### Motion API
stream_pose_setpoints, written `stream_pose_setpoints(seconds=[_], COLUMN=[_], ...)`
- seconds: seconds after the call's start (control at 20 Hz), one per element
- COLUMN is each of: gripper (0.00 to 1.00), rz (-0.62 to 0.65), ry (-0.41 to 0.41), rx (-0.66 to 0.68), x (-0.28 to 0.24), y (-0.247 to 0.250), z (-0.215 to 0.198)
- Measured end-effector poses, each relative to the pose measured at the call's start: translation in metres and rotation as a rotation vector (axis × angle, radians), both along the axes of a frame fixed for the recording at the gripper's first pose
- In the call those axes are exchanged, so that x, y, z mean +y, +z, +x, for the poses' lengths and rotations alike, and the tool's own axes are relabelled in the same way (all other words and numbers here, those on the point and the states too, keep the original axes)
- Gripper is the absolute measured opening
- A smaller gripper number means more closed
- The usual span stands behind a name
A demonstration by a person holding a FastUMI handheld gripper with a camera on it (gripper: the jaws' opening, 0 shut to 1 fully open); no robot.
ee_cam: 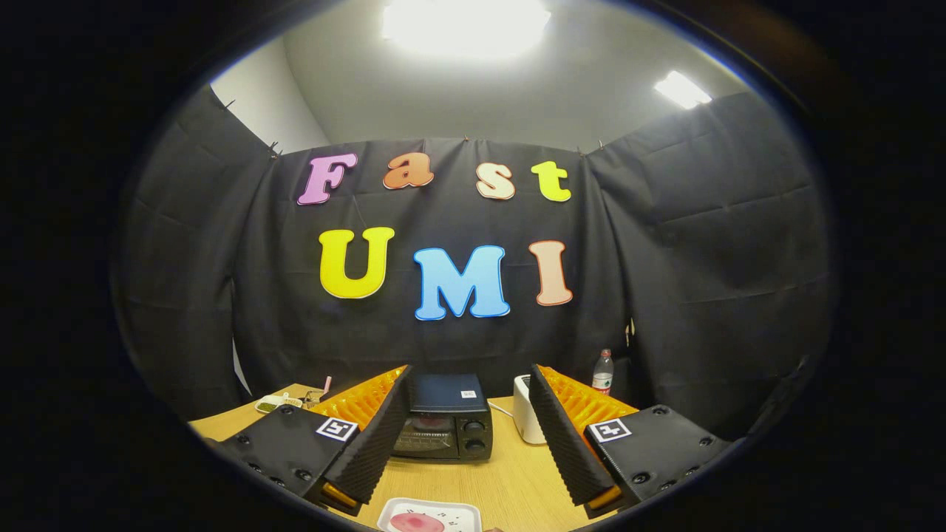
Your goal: Open the toaster oven, put the food inside, and close the toaster oven door.
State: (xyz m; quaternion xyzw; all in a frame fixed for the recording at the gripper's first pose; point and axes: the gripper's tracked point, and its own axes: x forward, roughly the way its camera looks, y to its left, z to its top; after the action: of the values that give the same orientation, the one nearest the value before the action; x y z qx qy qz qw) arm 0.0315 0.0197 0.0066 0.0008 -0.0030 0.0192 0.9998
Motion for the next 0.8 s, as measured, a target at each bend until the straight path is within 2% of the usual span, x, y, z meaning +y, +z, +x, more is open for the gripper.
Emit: stream_pose_setpoints(seconds=[0.4,0.8], gripper=[0.98,0.98], rz=[0.009,0.017], ry=[0.066,0.132], rx=[0.024,0.084], x=[0.046,0.102], y=[-0.009,-0.04], z=[0.046,0.093])
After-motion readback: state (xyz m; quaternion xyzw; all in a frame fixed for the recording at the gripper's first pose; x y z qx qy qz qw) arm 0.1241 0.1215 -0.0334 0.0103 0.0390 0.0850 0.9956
